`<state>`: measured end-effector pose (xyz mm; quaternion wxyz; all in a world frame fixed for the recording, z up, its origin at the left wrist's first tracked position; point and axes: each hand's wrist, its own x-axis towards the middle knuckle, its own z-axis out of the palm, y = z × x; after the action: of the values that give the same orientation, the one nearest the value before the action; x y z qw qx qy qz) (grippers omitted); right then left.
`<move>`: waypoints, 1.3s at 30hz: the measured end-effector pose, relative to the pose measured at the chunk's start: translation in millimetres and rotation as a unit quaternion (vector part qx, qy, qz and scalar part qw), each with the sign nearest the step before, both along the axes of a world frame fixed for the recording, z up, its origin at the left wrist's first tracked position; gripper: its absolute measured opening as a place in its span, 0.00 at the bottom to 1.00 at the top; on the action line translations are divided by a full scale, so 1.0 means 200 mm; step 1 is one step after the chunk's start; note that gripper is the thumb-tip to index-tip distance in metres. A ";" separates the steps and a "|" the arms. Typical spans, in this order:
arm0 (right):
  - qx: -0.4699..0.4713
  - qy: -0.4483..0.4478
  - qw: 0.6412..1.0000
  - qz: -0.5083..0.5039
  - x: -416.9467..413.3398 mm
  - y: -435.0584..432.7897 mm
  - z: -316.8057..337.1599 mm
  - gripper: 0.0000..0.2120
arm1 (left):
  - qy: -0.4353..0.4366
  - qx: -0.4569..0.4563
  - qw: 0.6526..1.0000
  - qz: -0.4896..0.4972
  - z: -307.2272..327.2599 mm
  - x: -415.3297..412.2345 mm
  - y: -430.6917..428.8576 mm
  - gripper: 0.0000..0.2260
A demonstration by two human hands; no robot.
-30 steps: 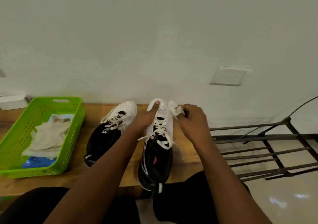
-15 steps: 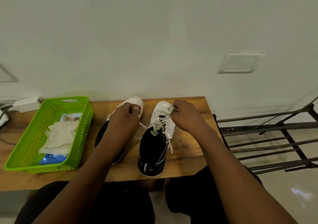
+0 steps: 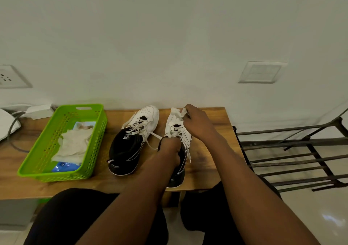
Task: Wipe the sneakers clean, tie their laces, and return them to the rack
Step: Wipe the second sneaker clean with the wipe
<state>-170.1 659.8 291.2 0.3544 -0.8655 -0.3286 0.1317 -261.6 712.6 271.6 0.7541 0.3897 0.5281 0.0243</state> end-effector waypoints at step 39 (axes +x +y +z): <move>-0.166 0.045 0.985 0.031 0.10 0.03 -0.21 0.13 | 0.089 0.282 0.931 -0.215 -0.02 -0.23 0.17 0.08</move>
<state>-150.8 665.9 249.9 0.2161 -0.8950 -0.3123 0.2342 -307.9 745.8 267.1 0.5503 0.6911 0.4680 -0.0254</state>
